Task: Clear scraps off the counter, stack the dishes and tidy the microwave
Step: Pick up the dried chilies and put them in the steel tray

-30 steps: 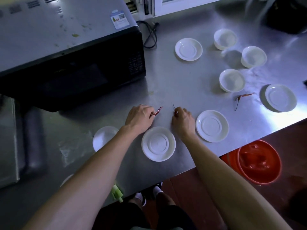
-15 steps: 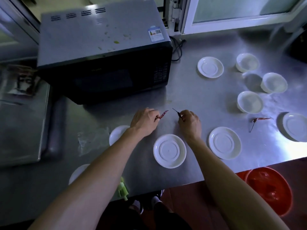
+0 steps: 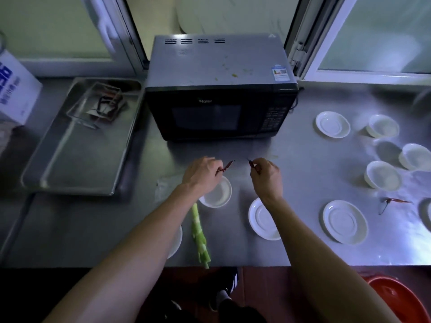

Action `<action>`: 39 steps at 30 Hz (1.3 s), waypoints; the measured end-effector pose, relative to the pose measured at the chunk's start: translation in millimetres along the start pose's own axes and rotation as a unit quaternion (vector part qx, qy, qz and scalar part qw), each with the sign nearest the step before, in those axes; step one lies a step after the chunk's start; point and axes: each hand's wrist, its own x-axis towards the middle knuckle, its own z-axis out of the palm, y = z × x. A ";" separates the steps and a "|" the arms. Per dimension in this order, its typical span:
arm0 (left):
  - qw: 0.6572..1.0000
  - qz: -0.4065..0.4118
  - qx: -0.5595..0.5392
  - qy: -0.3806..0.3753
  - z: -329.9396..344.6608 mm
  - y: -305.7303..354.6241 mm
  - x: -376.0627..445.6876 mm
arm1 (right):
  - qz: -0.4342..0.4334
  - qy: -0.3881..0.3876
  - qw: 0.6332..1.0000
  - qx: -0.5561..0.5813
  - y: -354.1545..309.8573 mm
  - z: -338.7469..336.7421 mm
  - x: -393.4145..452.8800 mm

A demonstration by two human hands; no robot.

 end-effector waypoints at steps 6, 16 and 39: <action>0.999 -0.013 -0.002 0.046 -34.9 -48.6 -58.8 | -0.065 0.015 0.998 -0.012 -54.8 23.5 -38.6; 0.993 -0.074 0.012 0.088 -89.3 -159.6 -169.4 | -0.136 -0.037 0.990 -0.015 -164.7 90.3 -112.7; 0.977 -0.188 0.006 0.096 -155.9 -338.4 -124.2 | -0.205 -0.115 0.972 0.024 -312.9 246.8 -12.1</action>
